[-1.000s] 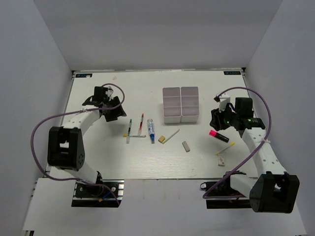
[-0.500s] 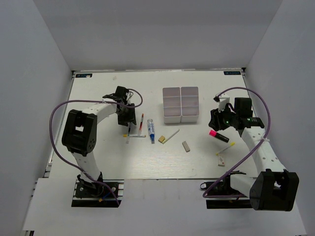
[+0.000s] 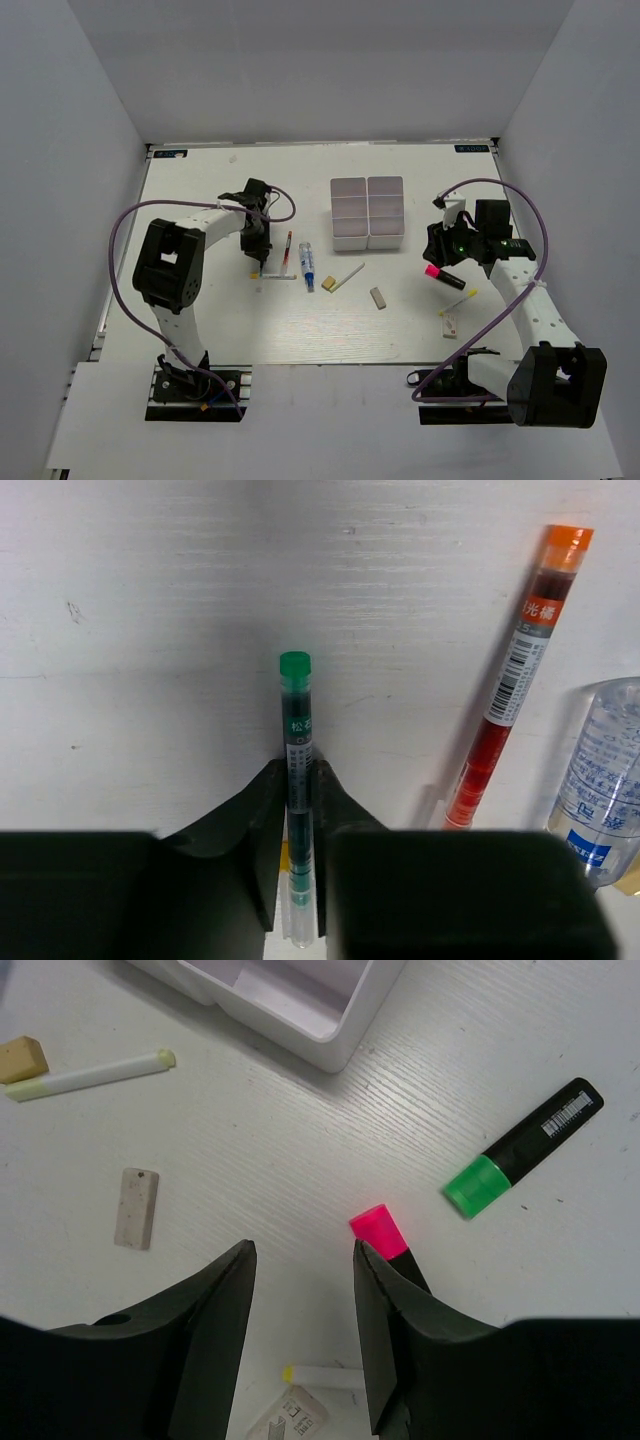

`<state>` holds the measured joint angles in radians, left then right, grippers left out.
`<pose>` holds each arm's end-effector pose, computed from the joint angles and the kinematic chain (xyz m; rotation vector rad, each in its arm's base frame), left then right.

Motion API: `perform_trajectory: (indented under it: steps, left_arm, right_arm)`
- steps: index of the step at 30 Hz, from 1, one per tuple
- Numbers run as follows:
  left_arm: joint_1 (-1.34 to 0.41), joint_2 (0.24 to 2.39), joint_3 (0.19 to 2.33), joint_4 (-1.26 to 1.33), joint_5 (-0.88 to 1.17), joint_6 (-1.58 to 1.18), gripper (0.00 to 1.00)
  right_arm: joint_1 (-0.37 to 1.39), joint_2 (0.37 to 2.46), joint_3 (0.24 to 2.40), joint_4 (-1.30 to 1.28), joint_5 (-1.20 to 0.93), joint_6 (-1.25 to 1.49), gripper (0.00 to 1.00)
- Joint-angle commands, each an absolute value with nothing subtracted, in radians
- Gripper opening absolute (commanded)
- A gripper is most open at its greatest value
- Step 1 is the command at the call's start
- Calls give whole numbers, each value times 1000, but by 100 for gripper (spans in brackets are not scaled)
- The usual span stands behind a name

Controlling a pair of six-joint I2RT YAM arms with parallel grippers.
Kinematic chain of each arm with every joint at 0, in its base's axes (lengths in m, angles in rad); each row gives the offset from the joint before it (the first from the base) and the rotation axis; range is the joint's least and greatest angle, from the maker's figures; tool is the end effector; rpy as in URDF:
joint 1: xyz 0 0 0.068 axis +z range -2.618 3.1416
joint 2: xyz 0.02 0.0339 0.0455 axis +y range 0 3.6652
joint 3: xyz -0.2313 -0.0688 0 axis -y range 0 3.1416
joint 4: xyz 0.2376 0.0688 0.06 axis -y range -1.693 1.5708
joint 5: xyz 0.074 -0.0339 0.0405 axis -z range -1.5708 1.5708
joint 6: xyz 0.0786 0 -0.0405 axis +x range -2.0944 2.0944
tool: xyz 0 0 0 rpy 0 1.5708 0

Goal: Sort the stationery into containers
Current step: Pick up the pen from the center of the board, then place the pen in the storage box.

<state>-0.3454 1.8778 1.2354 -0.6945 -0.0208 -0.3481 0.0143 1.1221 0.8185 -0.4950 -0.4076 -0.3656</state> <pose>0.3312 -0.1175 0.0912 -0.0075 2.9133 -0.0878 0.2658 0.0350 0.2034 -0.6239 2.2216 0.3046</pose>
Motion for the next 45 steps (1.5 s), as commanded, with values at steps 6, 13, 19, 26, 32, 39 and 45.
perform_trajectory:
  steps: [6,13,19,26,32,39,45]
  left_arm:
    - [-364,1769,1322,-706,-60,-341,8]
    - [-364,1697,1512,-612,99,-360,0]
    - [-383,1721,1522,-239,382,-409,0]
    - [-436,1805,1541,180,432,-445,0]
    - [-486,1923,1572,388,393,-436,0]
    - [-571,1997,1585,457,203,-252,3]
    - [-627,2063,1617,460,42,-192,4]
  right_arm:
    - [14,1135,830,-497,-483,-379,38]
    - [12,1154,838,-506,-523,-400,22]
    - [14,1158,842,-503,-545,-413,21]
    - [11,1158,839,-492,-557,-413,21]
    - [14,1152,824,-483,-557,-411,21]
    - [14,1144,813,-477,-554,-411,21]
    - [11,1147,811,-483,-563,-420,21]
